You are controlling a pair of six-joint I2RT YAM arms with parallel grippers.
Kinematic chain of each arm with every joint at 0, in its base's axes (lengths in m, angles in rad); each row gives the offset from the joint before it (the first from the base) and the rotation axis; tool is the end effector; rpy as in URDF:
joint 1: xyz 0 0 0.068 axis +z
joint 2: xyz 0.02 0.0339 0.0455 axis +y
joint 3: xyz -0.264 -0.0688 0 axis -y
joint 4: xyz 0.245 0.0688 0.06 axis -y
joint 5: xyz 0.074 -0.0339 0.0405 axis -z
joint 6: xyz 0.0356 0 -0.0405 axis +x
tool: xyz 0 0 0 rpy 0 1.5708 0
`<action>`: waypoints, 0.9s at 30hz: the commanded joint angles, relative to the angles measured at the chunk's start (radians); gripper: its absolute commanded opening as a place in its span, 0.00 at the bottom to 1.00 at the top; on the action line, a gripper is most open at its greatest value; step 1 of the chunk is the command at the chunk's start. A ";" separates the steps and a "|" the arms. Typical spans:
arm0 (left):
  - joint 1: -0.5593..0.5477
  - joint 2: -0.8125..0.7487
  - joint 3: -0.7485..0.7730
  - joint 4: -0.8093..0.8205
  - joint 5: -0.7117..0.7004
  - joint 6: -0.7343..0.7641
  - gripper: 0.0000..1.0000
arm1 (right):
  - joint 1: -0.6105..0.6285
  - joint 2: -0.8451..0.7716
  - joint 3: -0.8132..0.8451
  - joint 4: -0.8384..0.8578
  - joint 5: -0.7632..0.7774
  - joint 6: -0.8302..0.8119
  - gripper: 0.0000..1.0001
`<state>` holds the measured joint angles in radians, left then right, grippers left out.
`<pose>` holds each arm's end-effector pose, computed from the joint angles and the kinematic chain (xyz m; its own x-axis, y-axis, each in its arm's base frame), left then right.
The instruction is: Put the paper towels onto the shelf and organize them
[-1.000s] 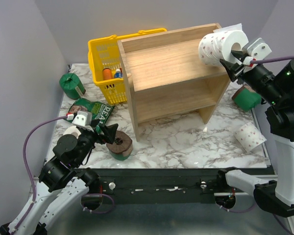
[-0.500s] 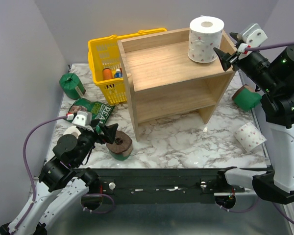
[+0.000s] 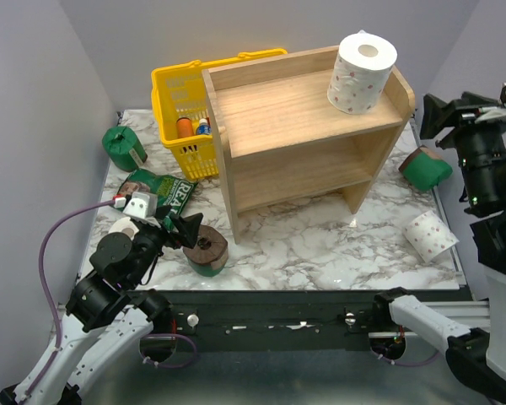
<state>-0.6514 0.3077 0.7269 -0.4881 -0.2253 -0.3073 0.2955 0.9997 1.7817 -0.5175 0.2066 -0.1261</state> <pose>0.0654 -0.0399 0.3405 -0.1773 -0.2356 -0.9555 0.3778 0.8802 -0.2871 0.1111 0.0262 0.5793 0.2601 -0.0495 -0.9643 -0.0634 0.9957 -0.0682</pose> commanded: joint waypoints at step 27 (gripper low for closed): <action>-0.004 -0.015 -0.006 0.008 -0.006 0.002 0.99 | -0.723 -0.251 -0.841 -0.092 0.004 0.445 0.89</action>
<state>-0.6514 0.2825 0.7269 -0.4892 -0.2352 -0.3073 -0.3019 0.7765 1.0321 -0.6010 0.3988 0.2218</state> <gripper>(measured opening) 0.988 0.870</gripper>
